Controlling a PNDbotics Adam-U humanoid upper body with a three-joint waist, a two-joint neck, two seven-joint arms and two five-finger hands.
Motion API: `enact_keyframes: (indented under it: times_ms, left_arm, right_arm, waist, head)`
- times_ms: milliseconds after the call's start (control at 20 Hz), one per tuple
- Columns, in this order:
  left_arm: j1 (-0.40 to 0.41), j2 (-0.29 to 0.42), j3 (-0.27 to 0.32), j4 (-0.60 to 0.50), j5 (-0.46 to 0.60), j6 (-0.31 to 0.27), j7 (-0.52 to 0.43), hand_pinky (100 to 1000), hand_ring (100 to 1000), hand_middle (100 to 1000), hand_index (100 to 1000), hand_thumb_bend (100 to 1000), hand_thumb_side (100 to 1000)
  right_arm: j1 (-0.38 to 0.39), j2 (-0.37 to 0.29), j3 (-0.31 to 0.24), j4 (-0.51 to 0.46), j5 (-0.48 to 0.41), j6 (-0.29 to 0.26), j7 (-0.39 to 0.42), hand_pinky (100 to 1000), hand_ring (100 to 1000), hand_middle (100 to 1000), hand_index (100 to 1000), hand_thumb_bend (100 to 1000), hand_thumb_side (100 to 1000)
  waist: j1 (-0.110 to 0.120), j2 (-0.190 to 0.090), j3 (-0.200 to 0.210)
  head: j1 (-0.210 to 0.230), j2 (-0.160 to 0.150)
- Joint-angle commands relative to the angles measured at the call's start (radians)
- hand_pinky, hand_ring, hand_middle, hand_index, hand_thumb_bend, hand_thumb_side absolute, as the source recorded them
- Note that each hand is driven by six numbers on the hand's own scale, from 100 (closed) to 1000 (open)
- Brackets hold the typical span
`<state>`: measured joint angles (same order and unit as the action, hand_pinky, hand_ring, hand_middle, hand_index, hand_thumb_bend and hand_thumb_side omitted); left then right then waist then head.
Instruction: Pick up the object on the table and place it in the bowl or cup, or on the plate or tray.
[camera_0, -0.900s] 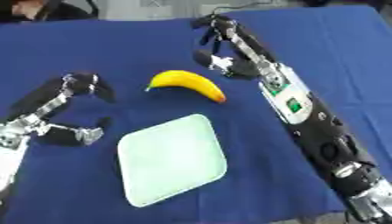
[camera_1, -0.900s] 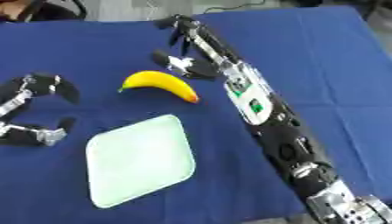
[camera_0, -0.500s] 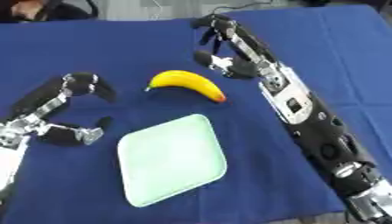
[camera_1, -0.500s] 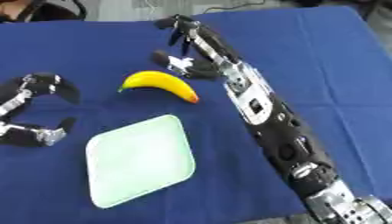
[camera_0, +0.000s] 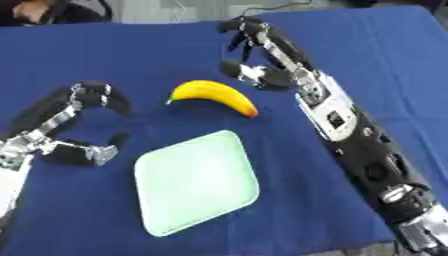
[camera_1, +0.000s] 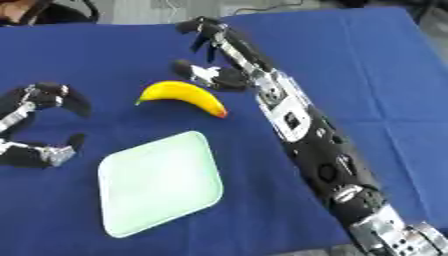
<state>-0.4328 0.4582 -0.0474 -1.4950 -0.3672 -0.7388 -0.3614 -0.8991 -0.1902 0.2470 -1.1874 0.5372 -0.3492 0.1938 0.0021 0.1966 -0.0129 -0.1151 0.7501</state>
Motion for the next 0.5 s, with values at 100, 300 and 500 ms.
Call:
enact_keyframes:
  times_ms: [100, 300, 500]
  left_arm:
    - [-0.006, 0.011, 0.009, -0.020, 0.010, -0.135, -0.133, 564, 606, 607, 672, 100, 268]
    - [-0.005, 0.011, 0.007, -0.018, 0.012, -0.136, -0.136, 564, 606, 607, 672, 100, 268]
    - [-0.006, 0.011, 0.007, -0.019, 0.014, -0.135, -0.138, 564, 606, 607, 672, 100, 269]
  right_arm:
    - [-0.103, 0.036, 0.012, 0.083, 0.084, -0.017, 0.048, 493, 651, 771, 859, 694, 831]
    - [-0.170, 0.068, 0.011, 0.177, 0.155, -0.046, 0.064, 500, 653, 767, 853, 705, 809]
    - [-0.183, 0.087, 0.003, 0.224, 0.193, -0.067, 0.059, 500, 652, 767, 854, 707, 802]
  waist:
    - [-0.001, -0.030, 0.002]
    - [-0.004, -0.033, 0.000]
    - [-0.005, -0.033, 0.002]
  head:
    - [-0.005, -0.007]
    - [-0.004, -0.007]
    - [-0.003, -0.007]
